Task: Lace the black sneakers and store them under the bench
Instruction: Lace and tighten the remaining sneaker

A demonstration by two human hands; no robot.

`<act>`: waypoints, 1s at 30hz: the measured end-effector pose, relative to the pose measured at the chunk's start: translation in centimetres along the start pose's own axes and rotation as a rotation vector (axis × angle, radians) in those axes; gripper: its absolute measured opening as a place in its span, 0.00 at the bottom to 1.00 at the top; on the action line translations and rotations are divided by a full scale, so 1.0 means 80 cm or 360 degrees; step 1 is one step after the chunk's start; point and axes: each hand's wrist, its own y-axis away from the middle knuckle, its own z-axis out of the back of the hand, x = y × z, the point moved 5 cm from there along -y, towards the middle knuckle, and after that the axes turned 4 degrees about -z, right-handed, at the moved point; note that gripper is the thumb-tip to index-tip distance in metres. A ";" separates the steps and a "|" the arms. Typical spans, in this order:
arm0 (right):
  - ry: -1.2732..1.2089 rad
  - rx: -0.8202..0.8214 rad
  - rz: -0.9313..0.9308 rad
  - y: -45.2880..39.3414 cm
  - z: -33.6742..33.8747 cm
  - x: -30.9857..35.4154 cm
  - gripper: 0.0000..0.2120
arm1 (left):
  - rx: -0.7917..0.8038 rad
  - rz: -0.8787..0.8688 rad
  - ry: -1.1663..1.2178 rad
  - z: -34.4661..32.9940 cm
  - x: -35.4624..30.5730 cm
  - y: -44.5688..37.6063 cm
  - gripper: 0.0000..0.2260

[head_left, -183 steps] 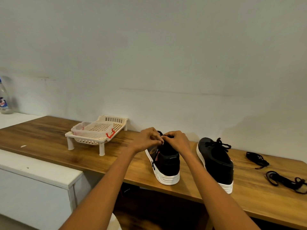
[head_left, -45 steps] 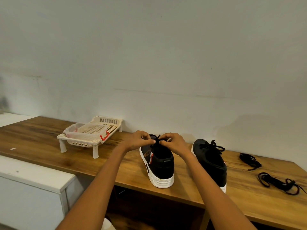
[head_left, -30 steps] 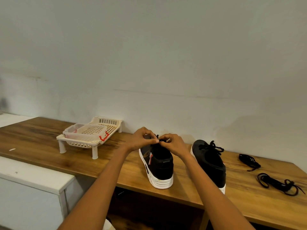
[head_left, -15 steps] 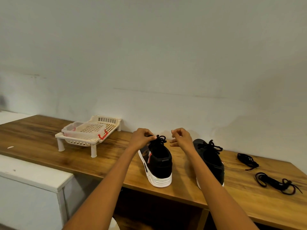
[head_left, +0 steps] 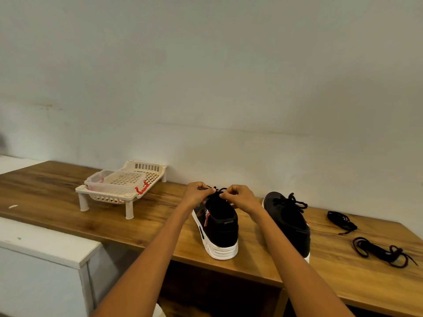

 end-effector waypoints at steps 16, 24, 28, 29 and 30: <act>0.0229 -0.0148 0.0072 0.003 0.002 0.008 0.11 | -0.0084 0.0059 0.0155 -0.002 -0.001 0.009 0.09; 0.0238 -0.0243 0.0032 0.002 0.006 0.005 0.09 | -0.0075 0.0067 0.0116 -0.002 0.003 0.005 0.09; 0.0329 -0.0231 -0.0048 0.001 0.007 0.006 0.10 | -0.0036 0.0172 0.0057 0.002 0.009 0.001 0.09; 0.0338 -0.0228 -0.0084 0.001 0.009 0.003 0.10 | -0.0034 0.0217 0.0061 0.004 0.013 0.000 0.08; 0.0327 -0.0223 -0.0130 0.001 0.011 0.000 0.10 | -0.0043 0.0259 0.0068 0.007 0.016 -0.001 0.07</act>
